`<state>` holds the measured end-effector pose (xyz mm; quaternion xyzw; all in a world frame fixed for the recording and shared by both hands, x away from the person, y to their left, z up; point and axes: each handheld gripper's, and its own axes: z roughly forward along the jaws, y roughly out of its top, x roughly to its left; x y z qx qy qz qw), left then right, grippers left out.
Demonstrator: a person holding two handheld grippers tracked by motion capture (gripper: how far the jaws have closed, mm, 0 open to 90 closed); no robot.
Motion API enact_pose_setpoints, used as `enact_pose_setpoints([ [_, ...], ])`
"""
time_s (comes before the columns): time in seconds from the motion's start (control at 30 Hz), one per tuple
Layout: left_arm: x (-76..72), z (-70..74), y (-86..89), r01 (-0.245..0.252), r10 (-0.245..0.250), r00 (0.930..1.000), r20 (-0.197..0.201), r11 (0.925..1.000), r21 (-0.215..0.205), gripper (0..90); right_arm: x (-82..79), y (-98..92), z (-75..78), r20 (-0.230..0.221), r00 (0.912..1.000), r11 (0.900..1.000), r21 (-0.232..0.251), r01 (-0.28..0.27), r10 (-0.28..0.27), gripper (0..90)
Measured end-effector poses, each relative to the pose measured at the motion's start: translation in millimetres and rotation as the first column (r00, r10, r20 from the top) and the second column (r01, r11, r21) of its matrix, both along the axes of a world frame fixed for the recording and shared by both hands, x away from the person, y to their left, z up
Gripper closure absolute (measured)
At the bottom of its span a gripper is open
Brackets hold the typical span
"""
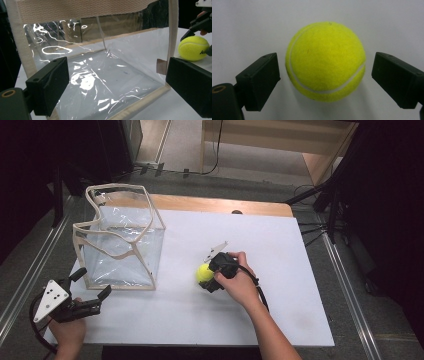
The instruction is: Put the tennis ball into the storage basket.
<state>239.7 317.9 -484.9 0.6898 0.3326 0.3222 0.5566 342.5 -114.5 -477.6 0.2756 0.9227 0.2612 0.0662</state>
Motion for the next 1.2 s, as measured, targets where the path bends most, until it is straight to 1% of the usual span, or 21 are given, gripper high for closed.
enact_pose_setpoints([
  [0.2, 0.0, 0.0, -0.1, 0.0, 0.0, 1.0, 0.001, 1.0, 0.0, 5.4, 1.5, 3.2, -2.0, -0.002, 1.0, 1.0, -0.006, -0.007, 0.007, 6.7],
  [0.3, -0.1, -0.1, 0.0, -0.001, 0.001, 1.0, -0.001, 1.0, -0.003, 5.3, 2.9, 4.7, -3.6, -0.013, 0.9999, 1.0, -0.012, -0.009, 0.008, 6.8],
  [0.37, 0.0, 0.0, 0.0, 0.0, 0.0, 1.0, 0.0, 1.0, -0.002, 5.4, 3.1, 5.6, -4.2, -0.018, 0.9998, 1.0, -0.012, 0.004, -0.004, 6.8],
  [0.43, 0.1, -0.1, 0.0, 0.002, -0.002, 1.0, 0.001, 1.0, -0.002, 5.3, 4.4, 5.8, -5.0, -0.019, 0.9998, 1.0, -0.008, -0.003, 0.003, 6.9],
  [0.5, 0.1, -0.1, 0.0, 0.002, -0.002, 1.0, 0.001, 1.0, -0.002, 5.4, 4.5, 6.4, -5.3, -0.021, 0.9998, 1.0, -0.008, 0.003, -0.004, 7.4],
  [0.53, 0.0, 0.0, 0.0, 0.001, -0.001, 1.0, 0.0, 1.0, -0.001, 5.4, 4.9, 6.9, -5.8, -0.012, 0.9999, 1.0, -0.006, 0.006, -0.006, 18.8],
  [0.63, 0.0, 0.0, 0.0, 0.001, -0.001, 1.0, 0.0, 1.0, -0.001, 5.4, 5.7, 7.4, -6.5, -0.017, 0.9999, 1.0, -0.01, 0.003, -0.003, 18.8],
  [0.7, 0.0, 0.0, -0.1, 0.001, -0.001, 1.0, 0.001, 1.0, 0.0, 5.3, 5.8, 8.9, -7.8, -0.022, 0.9997, 1.0, -0.011, 0.012, -0.012, 19.2],
  [0.77, 0.0, 0.0, 0.0, 0.001, -0.001, 1.0, 0.001, 1.0, 0.0, 5.3, 6.4, 9.3, -9.0, -0.023, 0.9997, 1.0, -0.007, 0.005, -0.005, 20.6],
  [0.83, 0.0, 0.0, 0.1, 0.001, -0.001, 1.0, 0.002, 1.0, 0.0, 5.3, 6.2, 9.6, -9.0, -0.036, 0.9994, 1.0, -0.006, 0.004, -0.004, 22.2],
  [0.97, 0.0, 0.0, -0.2, 0.002, -0.002, 1.0, 0.001, 1.0, 0.0, 5.4, 6.6, 9.5, -8.8, -0.033, 0.9995, 1.0, -0.012, -0.005, 0.005, 23.0],
  [1.07, 0.1, 0.0, 0.0, 0.002, -0.002, 1.0, 0.001, 1.0, 0.001, 5.4, 6.6, 9.5, -8.4, -0.037, 0.9993, 1.0, -0.007, -0.003, 0.002, 23.2],
  [1.2, 0.2, 0.0, -0.2, 0.001, -0.001, 1.0, 0.001, 1.0, -0.001, 5.3, 6.8, 9.3, -7.5, -0.037, 0.9993, 1.0, -0.017, -0.01, 0.009, 23.2],
])
